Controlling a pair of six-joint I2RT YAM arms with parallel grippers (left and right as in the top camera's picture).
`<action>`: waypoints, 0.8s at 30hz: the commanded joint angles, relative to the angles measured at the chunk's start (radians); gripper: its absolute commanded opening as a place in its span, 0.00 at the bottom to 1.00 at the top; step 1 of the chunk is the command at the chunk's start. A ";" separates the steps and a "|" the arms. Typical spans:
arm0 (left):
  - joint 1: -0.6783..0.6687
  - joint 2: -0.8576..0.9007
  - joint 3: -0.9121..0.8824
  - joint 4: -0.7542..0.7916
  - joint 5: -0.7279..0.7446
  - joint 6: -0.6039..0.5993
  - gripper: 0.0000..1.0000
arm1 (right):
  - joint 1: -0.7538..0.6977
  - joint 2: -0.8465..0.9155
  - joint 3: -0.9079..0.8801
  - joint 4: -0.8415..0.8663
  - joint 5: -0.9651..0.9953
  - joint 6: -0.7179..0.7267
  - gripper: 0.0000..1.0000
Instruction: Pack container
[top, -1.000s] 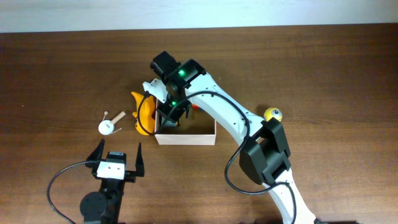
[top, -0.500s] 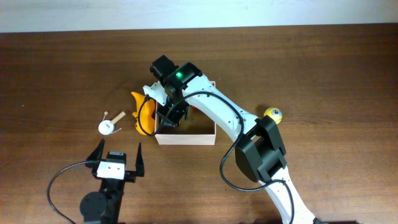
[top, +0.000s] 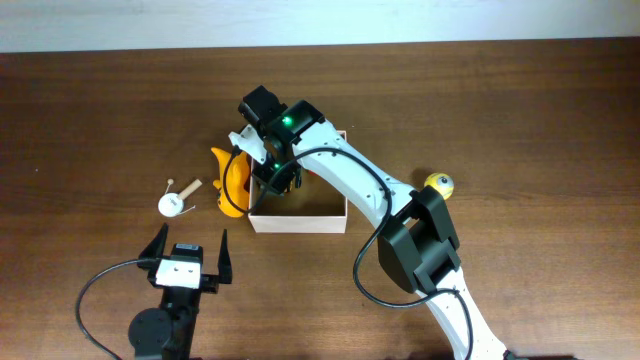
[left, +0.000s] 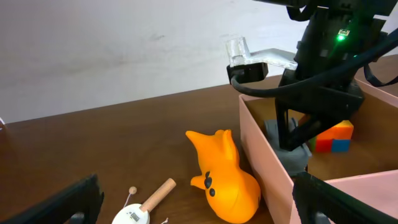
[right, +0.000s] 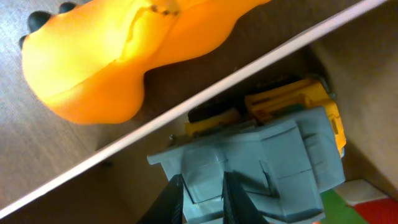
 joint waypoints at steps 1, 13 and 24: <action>0.003 -0.008 -0.005 -0.003 -0.007 0.016 0.99 | -0.023 0.038 -0.011 0.013 0.040 -0.018 0.17; 0.003 -0.008 -0.005 -0.003 -0.007 0.016 0.99 | -0.052 0.029 0.026 -0.008 0.036 -0.018 0.12; 0.003 -0.008 -0.005 -0.003 -0.007 0.016 0.99 | -0.045 0.008 0.299 -0.211 0.062 -0.010 0.29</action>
